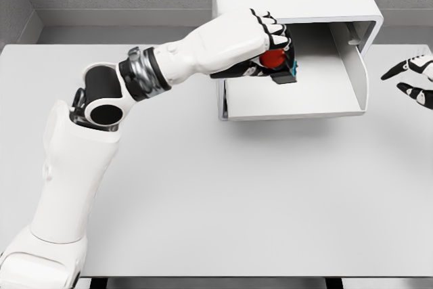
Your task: Slide open multi-storey tabletop storage cabinets and put open load switch and slide close multi-storey tabletop storage cabinets
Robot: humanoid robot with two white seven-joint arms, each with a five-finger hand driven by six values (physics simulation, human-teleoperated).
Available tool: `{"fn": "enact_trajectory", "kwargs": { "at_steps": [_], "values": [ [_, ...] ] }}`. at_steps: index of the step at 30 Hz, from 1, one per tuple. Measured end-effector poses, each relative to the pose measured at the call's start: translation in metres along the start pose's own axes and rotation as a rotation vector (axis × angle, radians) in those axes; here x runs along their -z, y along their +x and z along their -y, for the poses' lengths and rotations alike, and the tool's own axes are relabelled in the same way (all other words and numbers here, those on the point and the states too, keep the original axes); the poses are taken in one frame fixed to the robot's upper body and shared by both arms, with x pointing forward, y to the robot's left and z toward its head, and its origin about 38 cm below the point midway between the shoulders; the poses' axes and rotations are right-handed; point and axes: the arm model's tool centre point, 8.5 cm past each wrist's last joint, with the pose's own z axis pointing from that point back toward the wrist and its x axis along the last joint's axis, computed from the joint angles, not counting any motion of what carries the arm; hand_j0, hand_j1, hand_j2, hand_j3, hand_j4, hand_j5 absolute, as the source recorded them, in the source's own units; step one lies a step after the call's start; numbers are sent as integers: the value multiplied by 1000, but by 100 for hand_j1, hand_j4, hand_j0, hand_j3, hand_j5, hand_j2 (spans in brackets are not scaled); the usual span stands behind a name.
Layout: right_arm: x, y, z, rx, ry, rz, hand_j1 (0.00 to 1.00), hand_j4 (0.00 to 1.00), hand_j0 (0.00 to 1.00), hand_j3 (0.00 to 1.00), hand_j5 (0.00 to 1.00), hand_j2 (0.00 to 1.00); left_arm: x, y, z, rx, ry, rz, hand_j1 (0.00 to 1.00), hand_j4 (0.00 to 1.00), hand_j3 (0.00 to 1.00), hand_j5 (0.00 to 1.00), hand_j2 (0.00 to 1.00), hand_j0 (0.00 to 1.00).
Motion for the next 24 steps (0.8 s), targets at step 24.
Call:
{"fn": "enact_trajectory", "kwargs": {
  "at_steps": [24],
  "values": [
    [-34,-25,-61,34,129,-120,55,55,55,55,55,55,12,0,30,-6,-79,-29,43,43,43,43,43,43]
  ]
}}
